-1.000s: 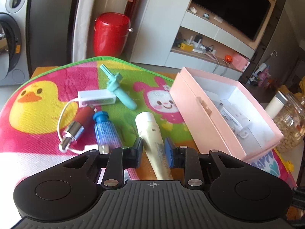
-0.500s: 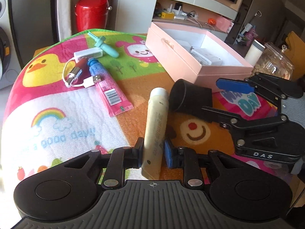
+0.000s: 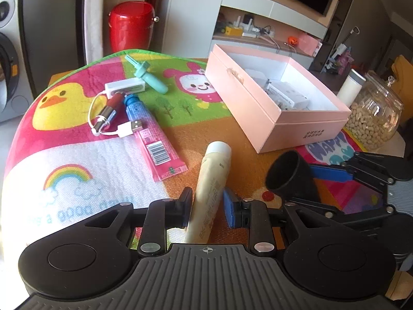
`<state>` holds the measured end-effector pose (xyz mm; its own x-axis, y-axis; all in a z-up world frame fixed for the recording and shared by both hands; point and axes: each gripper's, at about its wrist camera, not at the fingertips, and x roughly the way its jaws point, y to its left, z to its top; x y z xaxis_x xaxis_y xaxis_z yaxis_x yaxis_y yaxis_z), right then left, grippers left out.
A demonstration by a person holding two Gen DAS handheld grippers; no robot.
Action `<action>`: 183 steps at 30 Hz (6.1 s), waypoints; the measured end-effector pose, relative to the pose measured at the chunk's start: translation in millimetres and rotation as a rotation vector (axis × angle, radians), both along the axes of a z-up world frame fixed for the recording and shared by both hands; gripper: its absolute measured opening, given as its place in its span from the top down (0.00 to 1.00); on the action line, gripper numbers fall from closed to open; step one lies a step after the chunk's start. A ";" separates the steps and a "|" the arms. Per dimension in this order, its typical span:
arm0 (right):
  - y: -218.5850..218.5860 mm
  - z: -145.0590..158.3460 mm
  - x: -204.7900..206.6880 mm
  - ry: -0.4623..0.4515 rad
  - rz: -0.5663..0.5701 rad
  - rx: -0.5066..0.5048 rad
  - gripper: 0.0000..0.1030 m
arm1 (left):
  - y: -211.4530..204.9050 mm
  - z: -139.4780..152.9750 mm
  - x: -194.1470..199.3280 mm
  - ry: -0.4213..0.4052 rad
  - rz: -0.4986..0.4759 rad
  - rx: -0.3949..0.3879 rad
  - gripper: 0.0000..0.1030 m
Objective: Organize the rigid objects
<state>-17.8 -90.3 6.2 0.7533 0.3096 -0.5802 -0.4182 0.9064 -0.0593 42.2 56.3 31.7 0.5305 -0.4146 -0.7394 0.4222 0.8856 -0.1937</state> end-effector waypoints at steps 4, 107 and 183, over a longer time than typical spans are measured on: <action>-27.0 -3.5 -25.6 -0.011 -0.085 -0.022 0.52 | -22.5 -5.9 -0.4 -0.005 -0.039 0.032 0.70; -97.3 11.0 -113.9 -0.031 -0.295 0.072 0.55 | -80.2 -17.3 -109.5 -0.223 -0.180 0.100 0.68; -36.2 60.6 30.7 -0.024 -0.231 0.052 0.45 | 7.0 -13.6 63.3 -0.181 0.313 -0.007 0.67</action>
